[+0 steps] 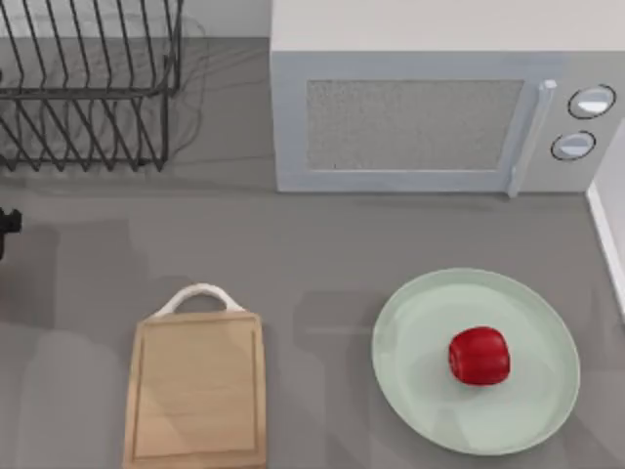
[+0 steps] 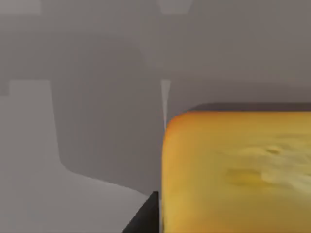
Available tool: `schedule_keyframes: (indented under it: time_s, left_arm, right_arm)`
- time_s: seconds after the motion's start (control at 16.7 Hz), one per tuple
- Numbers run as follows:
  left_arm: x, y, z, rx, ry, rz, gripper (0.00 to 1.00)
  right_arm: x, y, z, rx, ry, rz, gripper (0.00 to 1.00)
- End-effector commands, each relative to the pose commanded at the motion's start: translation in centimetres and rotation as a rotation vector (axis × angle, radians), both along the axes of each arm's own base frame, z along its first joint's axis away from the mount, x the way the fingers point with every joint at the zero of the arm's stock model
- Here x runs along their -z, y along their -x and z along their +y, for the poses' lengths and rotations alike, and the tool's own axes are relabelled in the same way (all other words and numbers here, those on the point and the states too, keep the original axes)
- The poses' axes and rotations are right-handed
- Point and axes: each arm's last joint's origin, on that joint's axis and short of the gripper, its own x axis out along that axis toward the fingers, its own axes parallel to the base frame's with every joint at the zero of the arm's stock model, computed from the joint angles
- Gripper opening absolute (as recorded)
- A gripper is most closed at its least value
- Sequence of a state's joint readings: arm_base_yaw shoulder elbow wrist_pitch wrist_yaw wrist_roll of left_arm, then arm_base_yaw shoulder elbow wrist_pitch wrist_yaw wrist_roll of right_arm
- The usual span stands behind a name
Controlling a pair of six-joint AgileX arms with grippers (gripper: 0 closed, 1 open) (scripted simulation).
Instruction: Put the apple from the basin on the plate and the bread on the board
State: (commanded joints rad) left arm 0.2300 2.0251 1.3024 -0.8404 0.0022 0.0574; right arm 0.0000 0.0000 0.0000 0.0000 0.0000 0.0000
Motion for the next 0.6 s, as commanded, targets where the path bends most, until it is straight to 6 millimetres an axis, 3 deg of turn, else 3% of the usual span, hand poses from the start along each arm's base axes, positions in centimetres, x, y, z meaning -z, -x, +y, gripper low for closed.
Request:
schedule_keyframes:
  time_s: [0.48, 0.6]
  left_arm:
    - [-8.4, 0.1, -0.1, 0.003, 0.004, 0.016, 0.00]
    - [-9.4, 0.1, -0.1, 0.003, 0.001, 0.005, 0.00]
  right_arm:
    - [0.0, 0.0, 0.0, 0.000, 0.000, 0.000, 1.00]
    - [0.0, 0.0, 0.0, 0.000, 0.000, 0.000, 1.00]
